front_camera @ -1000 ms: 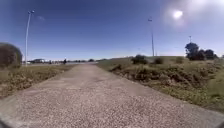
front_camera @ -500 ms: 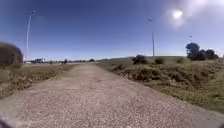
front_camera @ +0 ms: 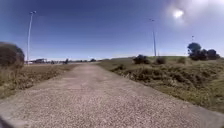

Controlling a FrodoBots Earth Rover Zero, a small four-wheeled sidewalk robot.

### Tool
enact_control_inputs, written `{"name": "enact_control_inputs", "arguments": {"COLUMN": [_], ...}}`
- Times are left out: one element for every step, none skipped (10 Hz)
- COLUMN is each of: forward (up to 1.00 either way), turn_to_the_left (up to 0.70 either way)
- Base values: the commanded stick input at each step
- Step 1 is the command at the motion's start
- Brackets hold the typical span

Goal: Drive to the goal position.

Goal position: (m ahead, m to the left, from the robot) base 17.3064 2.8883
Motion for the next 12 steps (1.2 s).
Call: {"name": "enact_control_inputs", "arguments": {"forward": [0.00,0.00,0.14,0.62,1.00,1.00,1.00,1.00,1.00,1.00,1.00,1.00], "turn_to_the_left": [0.00,0.00,0.00,0.00,0.00,0.00,0.00,0.00,0.00,0.17,0.36,0.26]}}
